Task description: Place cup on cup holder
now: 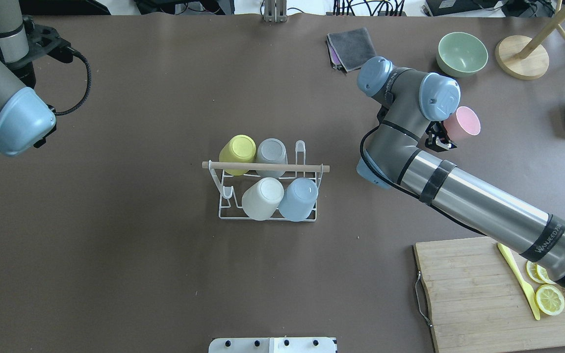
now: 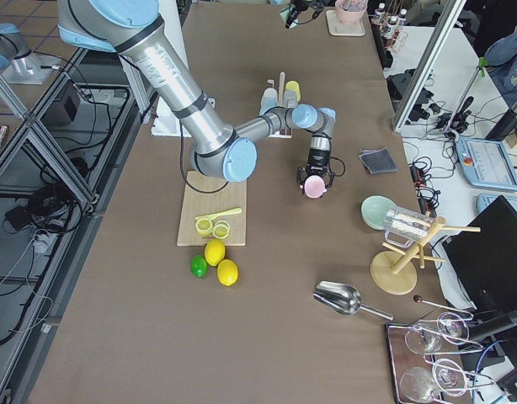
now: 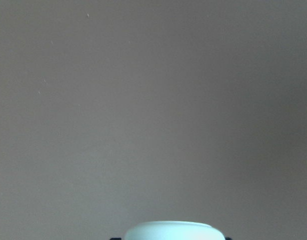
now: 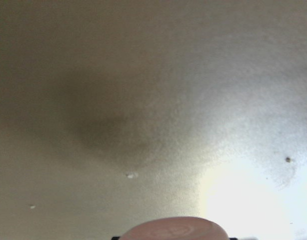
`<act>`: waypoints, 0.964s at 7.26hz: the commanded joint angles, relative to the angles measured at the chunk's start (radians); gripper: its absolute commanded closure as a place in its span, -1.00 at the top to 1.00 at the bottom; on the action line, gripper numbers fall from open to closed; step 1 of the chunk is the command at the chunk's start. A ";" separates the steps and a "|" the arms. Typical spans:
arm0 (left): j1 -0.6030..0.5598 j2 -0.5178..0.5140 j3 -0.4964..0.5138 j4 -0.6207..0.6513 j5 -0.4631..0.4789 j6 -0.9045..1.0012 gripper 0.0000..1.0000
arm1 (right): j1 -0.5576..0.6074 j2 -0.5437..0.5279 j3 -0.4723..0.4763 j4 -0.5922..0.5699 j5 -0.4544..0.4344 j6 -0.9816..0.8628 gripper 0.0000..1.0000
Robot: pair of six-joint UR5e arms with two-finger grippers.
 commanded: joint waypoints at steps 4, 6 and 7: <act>0.021 0.113 -0.072 -0.622 0.039 -0.235 -1.00 | 0.088 0.002 0.052 0.025 0.006 0.073 -1.00; 0.040 0.111 -0.090 -0.904 0.037 -0.349 -1.00 | 0.140 -0.013 0.058 0.041 0.085 0.070 -1.00; 0.061 0.116 -0.101 -1.021 0.031 -0.429 -1.00 | 0.208 -0.020 0.087 0.042 0.177 0.050 -1.00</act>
